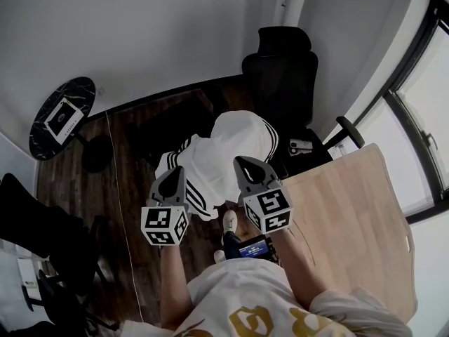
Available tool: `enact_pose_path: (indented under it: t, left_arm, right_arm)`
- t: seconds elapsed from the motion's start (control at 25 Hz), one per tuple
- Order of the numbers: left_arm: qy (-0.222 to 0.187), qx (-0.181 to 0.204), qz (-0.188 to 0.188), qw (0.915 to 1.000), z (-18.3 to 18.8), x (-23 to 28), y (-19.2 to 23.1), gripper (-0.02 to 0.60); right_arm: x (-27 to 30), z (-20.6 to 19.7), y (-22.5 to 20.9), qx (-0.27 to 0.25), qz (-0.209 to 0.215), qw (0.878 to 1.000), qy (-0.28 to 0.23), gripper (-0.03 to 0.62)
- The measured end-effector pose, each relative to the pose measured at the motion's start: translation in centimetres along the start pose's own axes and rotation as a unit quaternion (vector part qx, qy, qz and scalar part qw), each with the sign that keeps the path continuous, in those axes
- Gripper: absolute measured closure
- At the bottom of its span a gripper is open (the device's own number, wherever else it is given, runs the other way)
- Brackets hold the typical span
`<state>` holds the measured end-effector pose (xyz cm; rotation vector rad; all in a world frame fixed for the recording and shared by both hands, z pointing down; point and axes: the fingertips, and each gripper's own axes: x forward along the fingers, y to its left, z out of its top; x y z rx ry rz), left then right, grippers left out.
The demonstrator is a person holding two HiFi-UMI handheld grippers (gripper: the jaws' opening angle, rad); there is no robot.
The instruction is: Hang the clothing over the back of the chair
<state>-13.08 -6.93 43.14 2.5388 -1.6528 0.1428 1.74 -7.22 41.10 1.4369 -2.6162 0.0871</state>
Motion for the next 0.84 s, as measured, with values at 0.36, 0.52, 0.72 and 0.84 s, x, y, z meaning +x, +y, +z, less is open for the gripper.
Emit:
enact_pose_path:
  t: [0.36,0.52,0.72,0.84]
  left_arm:
    - [0.007,-0.003,-0.008,0.9999,-0.5,0.3,0.0,0.561]
    - [0.009,-0.009,-0.011,0.9999,-0.4,0.7,-0.1,0.561]
    - [0.011,-0.005,-0.016,0.9998,-0.4,1.1,-0.2,0.561]
    - [0.010,-0.002,-0.014,0.9999,-0.4,1.5,0.0,0.561]
  right_arm:
    - [-0.1,-0.2,-0.8,0.001,-0.009,1.000,0.003,0.583]
    - [0.1,-0.1,-0.9,0.001,-0.005,1.000,0.005,0.583]
    - [0.3,-0.2,-1.1,-0.002,-0.006,1.000,0.008,0.583]
    - [0.7,-0.4,-1.5,-0.003,-0.007,1.000,0.009,0.583]
